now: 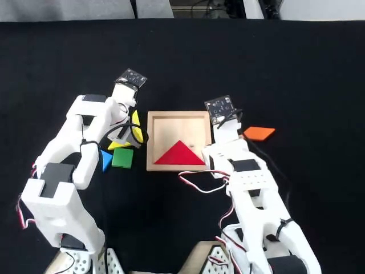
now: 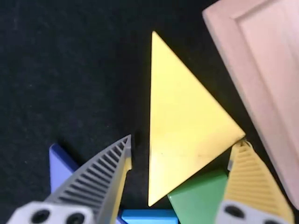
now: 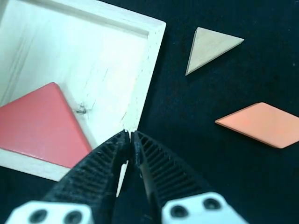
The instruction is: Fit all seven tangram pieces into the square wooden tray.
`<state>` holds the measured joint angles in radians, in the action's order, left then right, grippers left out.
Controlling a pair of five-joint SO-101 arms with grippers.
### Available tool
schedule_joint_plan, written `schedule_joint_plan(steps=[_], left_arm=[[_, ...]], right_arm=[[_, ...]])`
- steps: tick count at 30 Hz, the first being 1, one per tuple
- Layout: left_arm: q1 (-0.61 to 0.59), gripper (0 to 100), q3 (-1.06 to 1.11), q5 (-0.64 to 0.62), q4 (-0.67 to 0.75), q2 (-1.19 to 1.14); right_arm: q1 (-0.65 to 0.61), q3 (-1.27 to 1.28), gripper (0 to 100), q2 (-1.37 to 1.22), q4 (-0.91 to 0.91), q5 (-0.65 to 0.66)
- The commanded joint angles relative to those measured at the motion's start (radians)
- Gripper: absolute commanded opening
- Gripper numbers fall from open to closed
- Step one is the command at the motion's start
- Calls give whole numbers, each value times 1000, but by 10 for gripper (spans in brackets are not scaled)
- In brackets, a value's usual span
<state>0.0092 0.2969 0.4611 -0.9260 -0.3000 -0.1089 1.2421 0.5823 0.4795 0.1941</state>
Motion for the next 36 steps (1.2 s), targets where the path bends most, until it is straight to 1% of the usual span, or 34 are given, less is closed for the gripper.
schedule_joint_plan(steps=[1, 6, 15, 18, 24, 27, 29, 31, 33, 36], left_arm=[[12, 329, -51, 3, 2, 6], [35, 330, -61, -69, 6, 6], [39, 325, -61, -77, 18, 5], [44, 324, -65, -133, 46, -20], [38, 324, -165, -118, -64, -91], [35, 323, -186, -124, -75, -109], [35, 305, -191, -124, -72, -112], [39, 259, -202, -129, -72, -115], [42, 221, -202, -169, -71, -115], [41, 227, -200, -203, -64, -114]], right_arm=[[-14, -4, 11, 28, -18, 9], [-14, -4, 11, 28, -18, 9], [-14, 2, 11, 28, -21, 9], [-14, 2, 11, 28, -21, 9], [-14, 4, 11, 28, -21, 9], [-12, 4, 11, 28, -21, 9], [-12, 4, 11, 28, -21, 9], [-12, 4, 11, 30, -21, 9], [-12, 4, 11, 30, -21, 9], [-12, 4, 11, 31, -21, 9]])
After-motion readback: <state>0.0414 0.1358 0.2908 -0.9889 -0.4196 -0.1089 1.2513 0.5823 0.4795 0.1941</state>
